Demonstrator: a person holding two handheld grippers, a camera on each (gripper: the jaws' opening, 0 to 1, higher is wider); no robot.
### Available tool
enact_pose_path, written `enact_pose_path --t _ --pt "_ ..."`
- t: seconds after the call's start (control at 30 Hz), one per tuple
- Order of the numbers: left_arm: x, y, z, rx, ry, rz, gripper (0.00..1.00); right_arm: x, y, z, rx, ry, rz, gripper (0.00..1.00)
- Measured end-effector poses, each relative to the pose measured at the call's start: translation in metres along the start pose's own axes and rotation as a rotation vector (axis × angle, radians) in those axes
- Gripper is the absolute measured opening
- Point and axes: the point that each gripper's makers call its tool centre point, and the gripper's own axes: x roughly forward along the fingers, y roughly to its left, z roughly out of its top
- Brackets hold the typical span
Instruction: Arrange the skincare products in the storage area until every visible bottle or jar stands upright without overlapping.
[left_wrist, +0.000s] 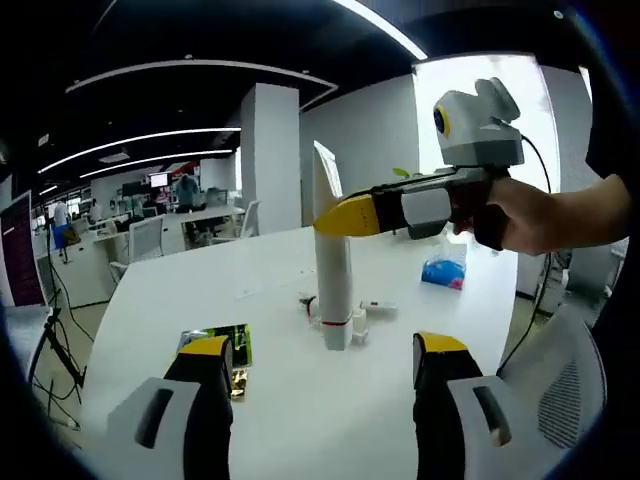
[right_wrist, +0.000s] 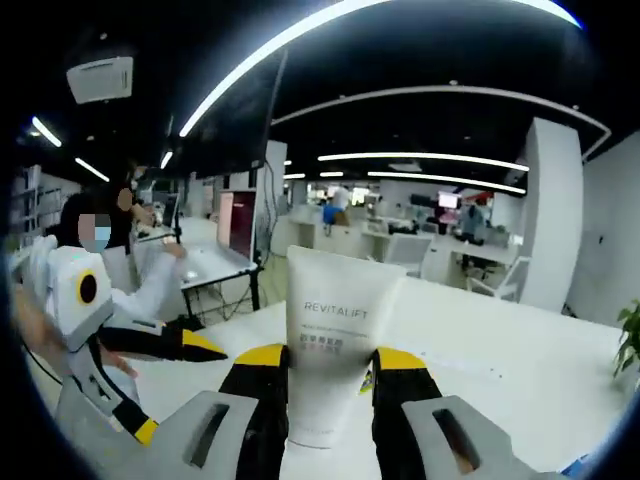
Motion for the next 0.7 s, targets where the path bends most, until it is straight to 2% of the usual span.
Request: enact_pose_path --t 0.17,0.37,0.53,0.7 --pt "0.008 -0.010 0.013 -0.014 -0.020 -0.032 0.61 -0.012 0.015 0.003 0.001 -0.009 0.021 0.24" --pt "0.011 -0.024 0.020 -0.020 -0.026 -0.067 0.54 -0.028 0.027 0.009 0.007 -0.028 0.044 0.24" --pt "0.013 -0.038 0.026 -0.046 -0.034 -0.106 0.47 -0.038 0.032 0.010 0.010 -0.035 0.055 0.24" --pt "0.018 -0.051 0.030 -0.045 -0.033 -0.135 0.46 -0.046 0.032 0.014 0.016 -0.043 0.047 0.24"
